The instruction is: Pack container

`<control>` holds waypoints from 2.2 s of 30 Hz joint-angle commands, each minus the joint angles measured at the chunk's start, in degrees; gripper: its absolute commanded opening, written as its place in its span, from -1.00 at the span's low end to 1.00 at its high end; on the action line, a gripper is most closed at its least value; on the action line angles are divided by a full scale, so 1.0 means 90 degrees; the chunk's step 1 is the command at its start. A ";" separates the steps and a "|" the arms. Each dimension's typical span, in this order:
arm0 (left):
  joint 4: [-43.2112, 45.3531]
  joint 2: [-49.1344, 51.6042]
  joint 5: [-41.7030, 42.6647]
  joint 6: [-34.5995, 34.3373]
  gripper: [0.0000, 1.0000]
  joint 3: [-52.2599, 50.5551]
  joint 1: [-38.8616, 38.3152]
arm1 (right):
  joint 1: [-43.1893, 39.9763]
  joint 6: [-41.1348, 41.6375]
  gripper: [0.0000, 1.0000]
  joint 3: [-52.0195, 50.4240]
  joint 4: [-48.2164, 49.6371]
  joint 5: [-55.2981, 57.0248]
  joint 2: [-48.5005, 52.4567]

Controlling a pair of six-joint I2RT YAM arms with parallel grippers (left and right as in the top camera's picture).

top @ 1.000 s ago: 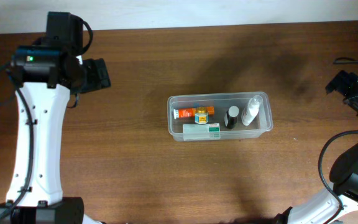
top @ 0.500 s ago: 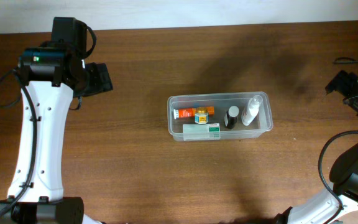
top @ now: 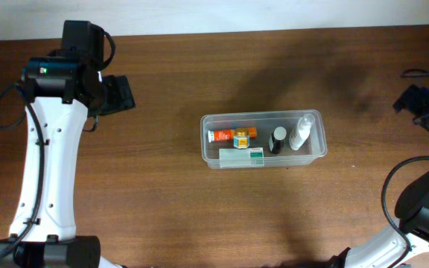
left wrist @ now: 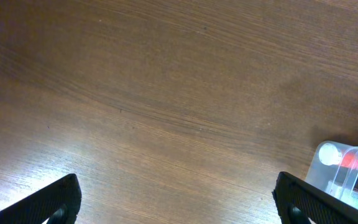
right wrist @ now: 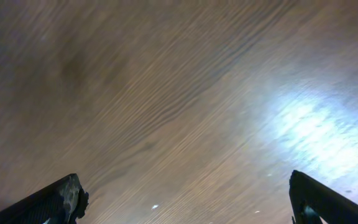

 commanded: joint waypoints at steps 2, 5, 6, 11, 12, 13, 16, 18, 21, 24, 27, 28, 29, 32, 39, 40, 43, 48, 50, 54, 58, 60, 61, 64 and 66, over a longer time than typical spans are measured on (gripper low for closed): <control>0.0015 -0.0017 0.0046 -0.0087 0.99 -0.0039 0.0039 | 0.0005 -0.0078 0.97 0.0010 0.0022 0.0452 -0.0032; 0.0015 -0.0017 0.0046 -0.0087 0.99 -0.0039 0.0039 | 0.0063 -0.0080 0.97 0.0010 0.0019 0.0520 -0.0051; 0.0015 -0.0017 0.0046 -0.0087 0.99 -0.0039 0.0039 | 0.0080 -0.0078 0.97 0.0010 0.0046 0.0520 -0.0143; 0.0015 -0.0017 0.0049 -0.0087 0.99 -0.0039 0.0039 | 0.0384 -0.0053 0.97 -0.0010 0.0493 0.0442 -0.1149; 0.0015 -0.0017 0.0046 -0.0087 0.99 -0.0039 0.0039 | 0.0563 -0.0056 0.97 -0.0073 0.0738 0.0449 -0.1542; 0.0015 -0.0017 0.0046 -0.0087 0.99 -0.0039 0.0039 | 0.0670 -0.0058 0.97 -0.0129 0.0908 0.0457 -0.1758; 0.0015 -0.0017 0.0046 -0.0087 0.99 -0.0039 0.0039 | 0.1319 -0.0061 0.97 -0.0753 0.1965 0.0644 -0.2885; 0.0015 -0.0017 0.0046 -0.0087 0.99 -0.0039 0.0039 | 0.1804 -0.0083 0.97 -0.1455 0.2749 0.0894 -0.3696; 0.0015 -0.0017 0.0046 -0.0087 0.99 -0.0039 0.0039 | 0.2450 -0.0083 0.97 -0.2616 0.3614 0.1248 -0.4881; 0.0015 -0.0017 0.0046 -0.0087 0.99 -0.0039 0.0039 | 0.2939 -0.0083 0.96 -0.4029 0.4284 0.1331 -0.6288; 0.0015 -0.0017 0.0046 -0.0087 0.99 -0.0039 0.0039 | 0.3220 -0.0272 0.97 -0.5183 0.4726 0.1331 -0.7419; 0.0015 -0.0017 0.0046 -0.0087 0.99 -0.0039 0.0039 | 0.3300 -0.0418 0.97 -0.5518 0.4826 0.1331 -0.7766; 0.0015 -0.0017 0.0046 -0.0087 0.99 -0.0039 0.0039 | 0.3388 -0.0597 0.97 -0.5931 0.4945 0.1331 -0.8189; 0.0015 -0.0017 0.0046 -0.0087 0.99 -0.0039 0.0039 | 0.3553 -0.0901 0.97 -0.6946 0.5231 0.1331 -0.9272; 0.0015 -0.0017 0.0046 -0.0087 0.99 -0.0039 0.0039 | 0.3609 -0.0925 0.97 -0.8913 0.5836 0.1178 -1.1412; 0.0015 -0.0017 0.0049 -0.0087 0.99 -0.0039 0.0039 | 0.3609 -0.0925 0.97 -0.9063 0.5916 0.1154 -1.1560; 0.0015 -0.0017 0.0046 -0.0087 0.99 -0.0039 0.0039 | 0.3609 -0.0925 0.97 -0.9605 0.6307 0.1008 -1.2004; 0.0015 -0.0017 0.0046 -0.0087 0.99 -0.0039 0.0039 | 0.3609 -0.0925 0.97 -1.0159 0.6909 0.0872 -1.2269; 0.0015 -0.0017 0.0046 -0.0087 0.99 -0.0039 0.0039 | 0.3609 -0.0925 0.96 -1.0297 0.7082 0.0821 -1.2269; 0.0015 -0.0017 0.0046 -0.0087 0.99 -0.0039 0.0039 | 0.3609 -0.0925 0.97 -1.0601 0.7509 0.0624 -1.2269; 0.0015 -0.0017 0.0046 -0.0087 0.99 -0.0039 0.0039 | 0.3609 -0.0964 0.97 -1.0885 0.7706 0.0500 -1.2269; 0.0015 -0.0017 0.0046 -0.0087 0.99 -0.0039 0.0039 | 0.3609 -0.1171 0.97 -1.0987 0.7718 0.0323 -1.2269; 0.0015 -0.0017 0.0049 -0.0087 0.99 -0.0039 0.0039 | 0.3609 -0.1309 0.97 -1.1028 0.7718 0.0216 -1.2269; 0.0015 -0.0017 0.0046 -0.0087 0.99 -0.0039 0.0039 | 0.3609 -0.1712 0.97 -1.1128 0.7718 -0.0087 -1.2269; 0.0015 -0.0017 0.0046 -0.0087 0.99 -0.0039 0.0039 | 0.3609 -0.1843 0.97 -1.1193 0.7718 -0.0180 -1.2269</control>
